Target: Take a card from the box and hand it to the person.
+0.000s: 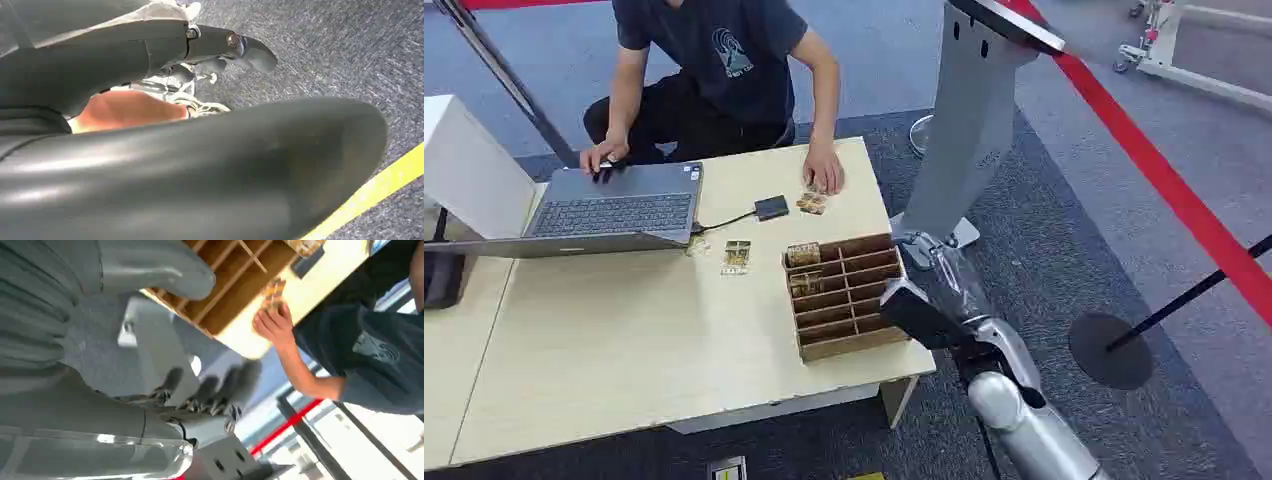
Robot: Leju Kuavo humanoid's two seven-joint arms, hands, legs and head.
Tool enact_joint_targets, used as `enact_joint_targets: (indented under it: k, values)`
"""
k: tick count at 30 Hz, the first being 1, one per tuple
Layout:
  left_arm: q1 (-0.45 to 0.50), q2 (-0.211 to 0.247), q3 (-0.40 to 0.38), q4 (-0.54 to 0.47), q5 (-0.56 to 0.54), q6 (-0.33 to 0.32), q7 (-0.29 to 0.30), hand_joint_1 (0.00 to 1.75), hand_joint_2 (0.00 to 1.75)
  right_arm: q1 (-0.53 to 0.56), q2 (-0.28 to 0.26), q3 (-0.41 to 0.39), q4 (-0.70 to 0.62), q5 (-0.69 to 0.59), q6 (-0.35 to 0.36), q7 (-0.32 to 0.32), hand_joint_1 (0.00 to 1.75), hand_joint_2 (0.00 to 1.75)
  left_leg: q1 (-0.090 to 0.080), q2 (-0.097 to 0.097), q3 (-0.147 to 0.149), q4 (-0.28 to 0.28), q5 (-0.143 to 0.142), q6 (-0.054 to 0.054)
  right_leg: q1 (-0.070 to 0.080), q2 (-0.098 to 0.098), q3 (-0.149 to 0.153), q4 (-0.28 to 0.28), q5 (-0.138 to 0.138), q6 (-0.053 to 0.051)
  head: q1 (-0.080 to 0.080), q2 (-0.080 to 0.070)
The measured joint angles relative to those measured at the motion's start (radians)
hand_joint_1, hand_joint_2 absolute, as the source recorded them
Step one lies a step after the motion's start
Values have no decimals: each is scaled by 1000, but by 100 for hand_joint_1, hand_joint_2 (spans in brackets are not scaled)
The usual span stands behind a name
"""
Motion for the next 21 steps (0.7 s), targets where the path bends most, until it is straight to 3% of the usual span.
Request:
enact_joint_targets:
  k: [6,7,8,9,15,21]
  values:
    - [-12,-3,-1,0,-11,-11,3,0,0,-71,58,43,89,110,-48,0,0,175,0,0,0,0,0,0,0,0,0,0,0,0,0,0]
    - [-14,-3,-1,0,-12,-11,3,0,0,-82,66,49,105,116,-49,-2,9,175,0,0,0,0,0,0,0,0,0,0,0,0,0,0]
    - [-15,-4,-1,0,-12,-13,3,0,0,-87,73,52,115,122,-50,-2,63,175,0,0,0,0,0,0,0,0,0,0,0,0,0,0]
    - [-15,-5,-1,0,-12,-13,3,0,0,-90,77,55,123,127,-52,-4,134,175,0,0,0,0,0,0,0,0,0,0,0,0,0,0]
    - [-30,-9,-2,0,-18,-14,5,0,0,-180,151,113,259,237,-80,-11,133,175,0,0,0,0,1,-1,0,0,-1,1,0,0,0,0]
    - [-31,-14,-2,0,-17,-13,6,0,0,-242,219,148,414,202,-95,-50,126,175,0,0,0,0,1,-1,0,0,-1,1,0,0,0,0]
